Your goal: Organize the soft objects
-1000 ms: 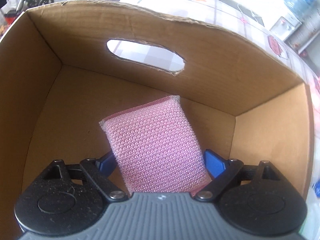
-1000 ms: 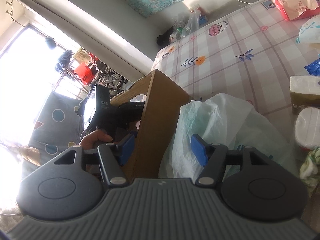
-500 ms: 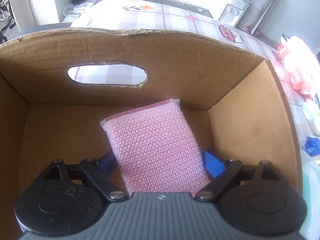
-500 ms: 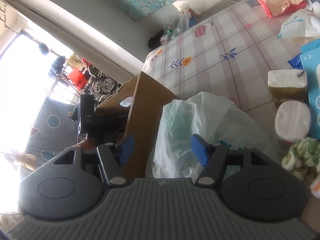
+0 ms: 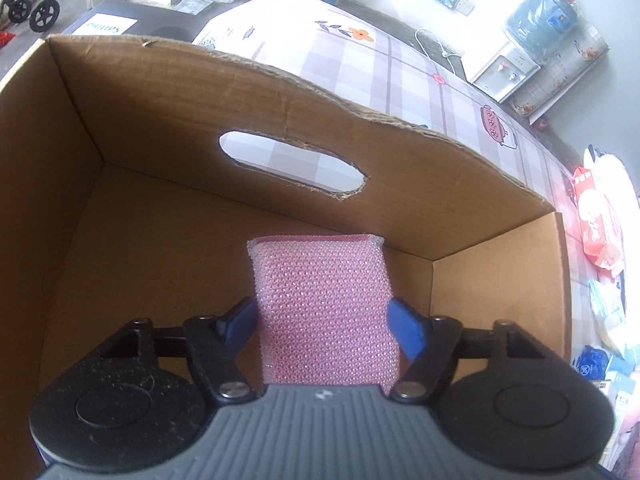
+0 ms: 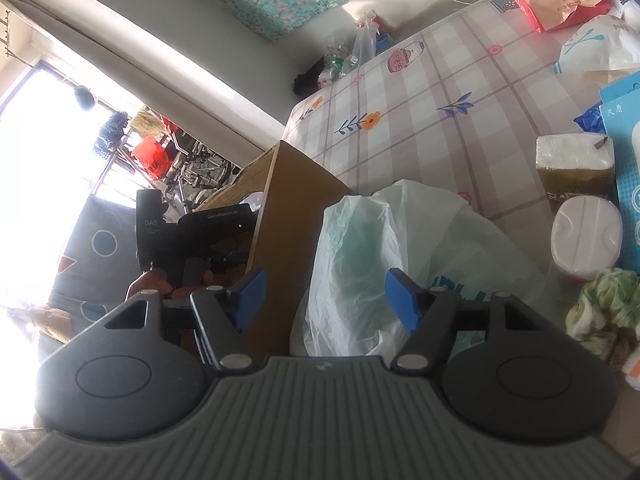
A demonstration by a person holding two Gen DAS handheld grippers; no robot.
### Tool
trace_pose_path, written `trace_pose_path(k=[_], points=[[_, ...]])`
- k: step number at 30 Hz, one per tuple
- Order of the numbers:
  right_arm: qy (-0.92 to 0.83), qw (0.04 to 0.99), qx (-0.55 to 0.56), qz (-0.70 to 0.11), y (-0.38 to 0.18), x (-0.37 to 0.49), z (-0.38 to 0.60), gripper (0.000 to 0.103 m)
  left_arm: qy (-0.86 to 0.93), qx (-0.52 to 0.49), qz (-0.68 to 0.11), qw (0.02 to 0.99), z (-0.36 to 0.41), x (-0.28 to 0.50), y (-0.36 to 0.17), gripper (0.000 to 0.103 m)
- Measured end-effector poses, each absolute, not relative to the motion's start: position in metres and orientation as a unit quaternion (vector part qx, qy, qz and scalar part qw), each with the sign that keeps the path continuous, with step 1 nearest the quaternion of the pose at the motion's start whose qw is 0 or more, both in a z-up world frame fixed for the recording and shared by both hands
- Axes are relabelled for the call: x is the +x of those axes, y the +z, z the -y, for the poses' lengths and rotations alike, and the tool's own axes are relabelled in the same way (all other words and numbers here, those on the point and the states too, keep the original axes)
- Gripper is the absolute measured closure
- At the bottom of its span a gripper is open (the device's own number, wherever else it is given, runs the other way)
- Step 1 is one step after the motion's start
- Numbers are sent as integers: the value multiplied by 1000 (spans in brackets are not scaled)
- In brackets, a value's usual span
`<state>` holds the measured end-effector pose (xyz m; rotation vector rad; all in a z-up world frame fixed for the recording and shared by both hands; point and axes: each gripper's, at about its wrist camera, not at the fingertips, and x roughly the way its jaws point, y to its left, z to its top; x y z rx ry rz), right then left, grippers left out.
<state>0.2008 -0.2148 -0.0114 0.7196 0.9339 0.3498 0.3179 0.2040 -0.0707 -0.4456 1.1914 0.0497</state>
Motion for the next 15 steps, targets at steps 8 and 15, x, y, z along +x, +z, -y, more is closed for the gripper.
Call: trace_pose_path(k=[8, 15], points=[[157, 819, 341, -433, -7, 195, 216, 37, 6, -238, -544, 805, -188, 331, -81, 45], [133, 838, 349, -398, 7, 169, 242, 37, 21, -241, -523, 817, -184, 320, -67, 18]])
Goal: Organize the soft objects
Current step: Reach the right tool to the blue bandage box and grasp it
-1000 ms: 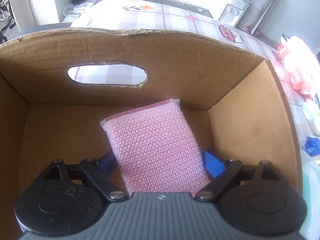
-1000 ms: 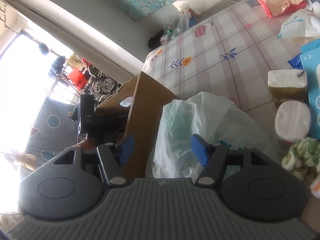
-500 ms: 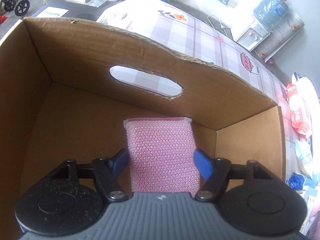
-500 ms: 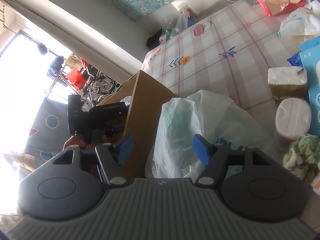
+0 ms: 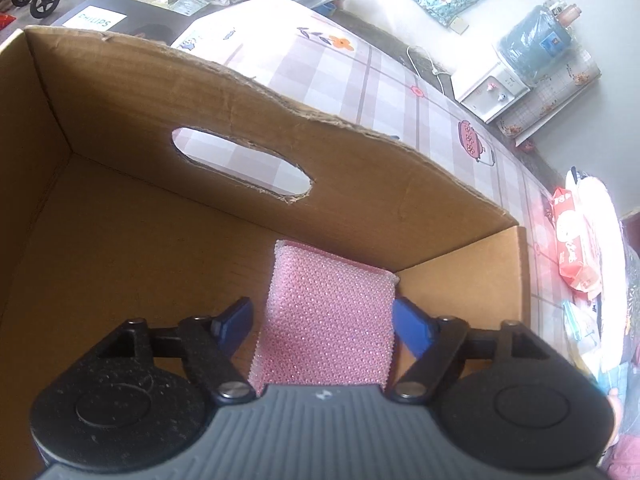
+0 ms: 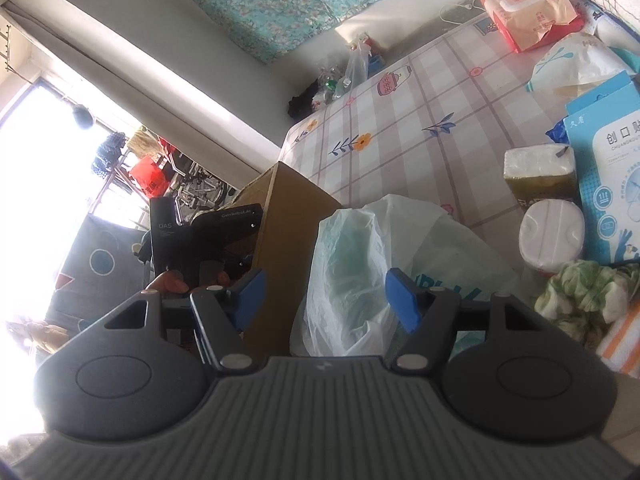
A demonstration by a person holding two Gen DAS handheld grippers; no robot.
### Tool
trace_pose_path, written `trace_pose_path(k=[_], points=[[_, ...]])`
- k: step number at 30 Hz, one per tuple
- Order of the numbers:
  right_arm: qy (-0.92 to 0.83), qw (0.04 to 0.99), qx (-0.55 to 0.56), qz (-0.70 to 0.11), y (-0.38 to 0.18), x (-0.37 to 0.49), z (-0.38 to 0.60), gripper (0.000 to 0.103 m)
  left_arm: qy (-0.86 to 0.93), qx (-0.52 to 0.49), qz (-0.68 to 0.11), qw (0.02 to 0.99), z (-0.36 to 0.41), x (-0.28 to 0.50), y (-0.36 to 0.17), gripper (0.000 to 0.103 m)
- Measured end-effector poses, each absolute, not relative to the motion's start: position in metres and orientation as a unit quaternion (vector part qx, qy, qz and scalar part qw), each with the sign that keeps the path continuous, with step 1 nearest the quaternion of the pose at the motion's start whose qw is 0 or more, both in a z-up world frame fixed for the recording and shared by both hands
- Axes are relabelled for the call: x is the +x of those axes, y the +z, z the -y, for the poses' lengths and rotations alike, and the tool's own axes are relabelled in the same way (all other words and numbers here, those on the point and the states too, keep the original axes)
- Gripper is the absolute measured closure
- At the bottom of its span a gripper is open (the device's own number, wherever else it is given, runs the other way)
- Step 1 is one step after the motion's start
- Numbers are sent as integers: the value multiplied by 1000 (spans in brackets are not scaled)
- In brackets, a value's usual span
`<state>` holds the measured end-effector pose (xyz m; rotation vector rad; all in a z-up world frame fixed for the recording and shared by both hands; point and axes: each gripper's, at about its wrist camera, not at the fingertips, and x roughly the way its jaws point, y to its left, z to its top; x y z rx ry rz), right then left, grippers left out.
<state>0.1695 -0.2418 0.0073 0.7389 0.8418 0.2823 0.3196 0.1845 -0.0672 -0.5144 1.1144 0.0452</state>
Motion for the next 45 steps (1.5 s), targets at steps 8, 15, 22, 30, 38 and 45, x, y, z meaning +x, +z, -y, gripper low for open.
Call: trace_pose_path(k=[8, 15, 22, 30, 38, 45], points=[[45, 878, 346, -328, 30, 121, 312, 36, 54, -220, -437, 870, -194, 266, 2, 13], [-18, 885, 356, -301, 15, 89, 357, 36, 17, -139, -375, 917, -143, 211, 72, 10], [-36, 893, 337, -296, -5, 87, 371, 38, -143, -68, -374, 914, -21, 181, 89, 8], [-49, 899, 296, -319, -28, 113, 381, 53, -239, 43, -406, 881, 113, 192, 25, 31], [-45, 885, 299, -354, -62, 141, 390, 54, -231, 115, -454, 853, 172, 227, -30, 66], [-11, 870, 334, -362, -80, 154, 401, 73, -263, 97, -480, 831, 173, 241, -43, 69]])
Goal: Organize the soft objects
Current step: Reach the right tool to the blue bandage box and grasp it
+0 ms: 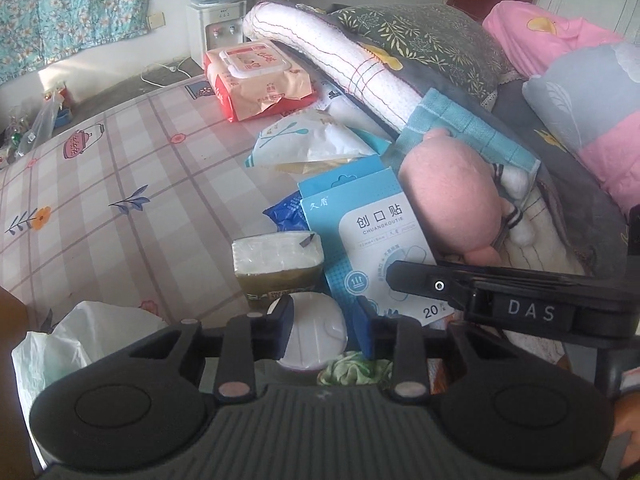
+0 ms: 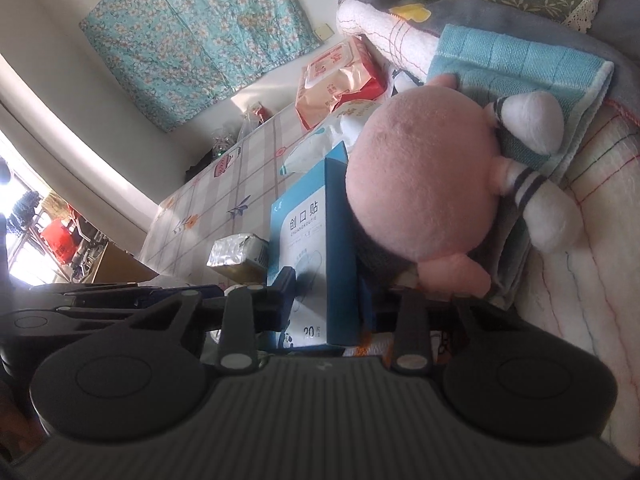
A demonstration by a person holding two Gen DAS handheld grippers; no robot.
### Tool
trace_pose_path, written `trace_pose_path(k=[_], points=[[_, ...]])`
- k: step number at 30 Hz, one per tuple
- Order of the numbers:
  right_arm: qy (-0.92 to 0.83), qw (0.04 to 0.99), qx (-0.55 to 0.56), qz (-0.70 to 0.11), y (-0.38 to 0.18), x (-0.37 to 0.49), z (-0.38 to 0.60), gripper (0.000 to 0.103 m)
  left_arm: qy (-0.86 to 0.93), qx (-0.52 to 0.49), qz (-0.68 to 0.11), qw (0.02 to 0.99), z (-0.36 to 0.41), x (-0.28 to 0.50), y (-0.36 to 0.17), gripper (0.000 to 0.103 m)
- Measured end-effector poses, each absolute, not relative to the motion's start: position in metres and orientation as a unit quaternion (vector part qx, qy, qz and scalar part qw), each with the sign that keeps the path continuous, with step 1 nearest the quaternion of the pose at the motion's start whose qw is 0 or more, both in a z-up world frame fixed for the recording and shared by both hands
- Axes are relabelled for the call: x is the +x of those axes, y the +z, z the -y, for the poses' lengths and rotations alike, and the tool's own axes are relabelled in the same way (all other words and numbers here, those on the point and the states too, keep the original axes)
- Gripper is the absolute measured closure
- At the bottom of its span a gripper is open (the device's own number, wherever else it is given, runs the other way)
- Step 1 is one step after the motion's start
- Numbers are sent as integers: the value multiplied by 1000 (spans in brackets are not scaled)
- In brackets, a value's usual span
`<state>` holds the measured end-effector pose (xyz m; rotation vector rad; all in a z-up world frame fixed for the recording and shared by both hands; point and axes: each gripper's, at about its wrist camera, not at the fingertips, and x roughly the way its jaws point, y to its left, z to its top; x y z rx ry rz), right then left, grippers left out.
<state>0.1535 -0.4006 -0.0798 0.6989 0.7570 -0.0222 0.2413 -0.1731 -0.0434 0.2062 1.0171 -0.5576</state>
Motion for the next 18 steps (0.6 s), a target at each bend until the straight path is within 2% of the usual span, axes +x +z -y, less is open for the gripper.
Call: trace_pose_path(k=[3, 7, 12, 18], points=[[-4, 863, 360, -355, -84, 152, 410, 75, -279, 96, -480, 826, 177, 245, -43, 67], [8, 844, 412, -344, -90, 152, 426, 77, -291, 88, -488, 818, 183, 251, -44, 55], [18, 826, 452, -335, -97, 153, 440, 78, -296, 50, -515, 803, 184, 269, -44, 48], [27, 802, 497, -330, -108, 155, 448, 79, -289, -32, -572, 767, 178, 297, -55, 46]])
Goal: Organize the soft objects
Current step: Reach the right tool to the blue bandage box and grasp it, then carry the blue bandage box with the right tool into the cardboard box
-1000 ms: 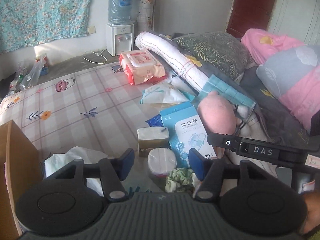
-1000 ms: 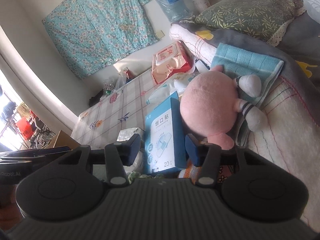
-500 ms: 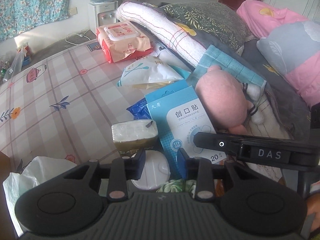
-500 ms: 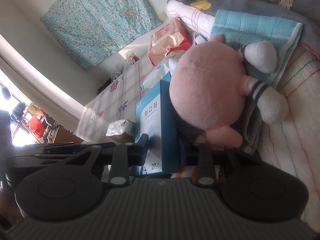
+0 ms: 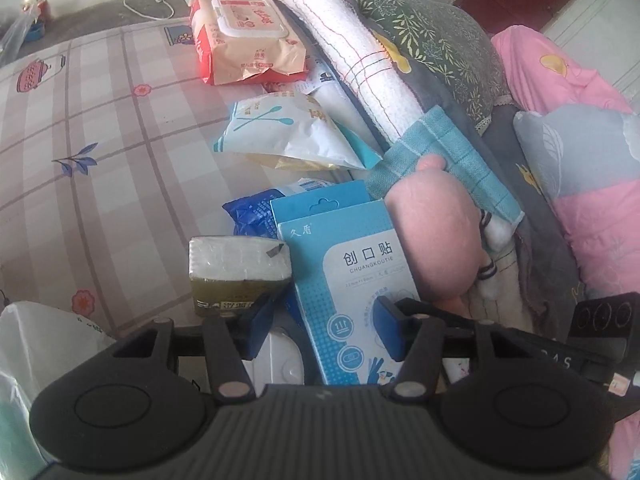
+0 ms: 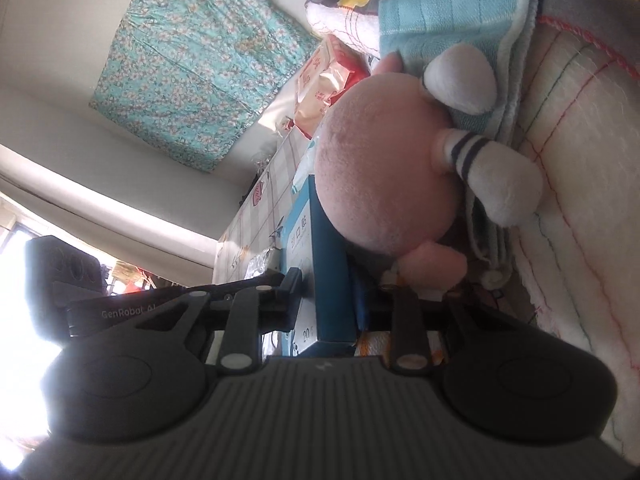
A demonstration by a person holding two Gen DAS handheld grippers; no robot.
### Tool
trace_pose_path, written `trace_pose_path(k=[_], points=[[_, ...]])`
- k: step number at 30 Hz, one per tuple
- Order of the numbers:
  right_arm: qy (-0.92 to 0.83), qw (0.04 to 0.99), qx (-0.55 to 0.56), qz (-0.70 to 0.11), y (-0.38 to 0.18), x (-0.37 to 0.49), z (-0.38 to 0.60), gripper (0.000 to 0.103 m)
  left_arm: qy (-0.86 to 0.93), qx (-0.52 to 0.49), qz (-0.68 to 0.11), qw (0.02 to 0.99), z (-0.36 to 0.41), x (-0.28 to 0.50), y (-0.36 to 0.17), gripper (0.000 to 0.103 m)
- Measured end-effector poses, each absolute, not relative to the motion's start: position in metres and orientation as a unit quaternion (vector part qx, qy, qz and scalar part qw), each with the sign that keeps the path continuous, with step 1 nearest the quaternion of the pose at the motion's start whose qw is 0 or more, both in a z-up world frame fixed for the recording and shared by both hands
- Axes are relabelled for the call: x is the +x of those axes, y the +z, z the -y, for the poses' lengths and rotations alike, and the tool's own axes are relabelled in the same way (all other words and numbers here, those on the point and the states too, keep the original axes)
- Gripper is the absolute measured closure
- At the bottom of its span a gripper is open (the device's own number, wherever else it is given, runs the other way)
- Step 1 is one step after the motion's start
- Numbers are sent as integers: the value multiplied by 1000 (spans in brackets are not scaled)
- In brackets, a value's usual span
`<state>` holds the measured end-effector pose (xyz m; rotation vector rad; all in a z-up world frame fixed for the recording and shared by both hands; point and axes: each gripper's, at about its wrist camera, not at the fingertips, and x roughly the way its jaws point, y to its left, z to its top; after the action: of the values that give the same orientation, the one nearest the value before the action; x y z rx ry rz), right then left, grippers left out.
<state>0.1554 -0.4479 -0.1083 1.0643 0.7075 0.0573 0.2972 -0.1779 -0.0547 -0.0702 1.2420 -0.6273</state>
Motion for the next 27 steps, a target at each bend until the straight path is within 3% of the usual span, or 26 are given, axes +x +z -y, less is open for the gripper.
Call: trace_pose_path(k=[8, 12, 18, 27], points=[[22, 785, 523, -330, -118, 158, 450, 79, -278, -74, -609, 739, 179, 312, -66, 42], [18, 790, 516, -331, -117, 160, 445, 79, -259, -87, -612, 742, 179, 314, -69, 33], [20, 787, 520, -330, -117, 151, 442, 79, -271, -146, -620, 722, 178, 316, -75, 34], [36, 813, 492, -311, -82, 150, 425, 80, -278, -127, -571, 762, 170, 291, -36, 35]])
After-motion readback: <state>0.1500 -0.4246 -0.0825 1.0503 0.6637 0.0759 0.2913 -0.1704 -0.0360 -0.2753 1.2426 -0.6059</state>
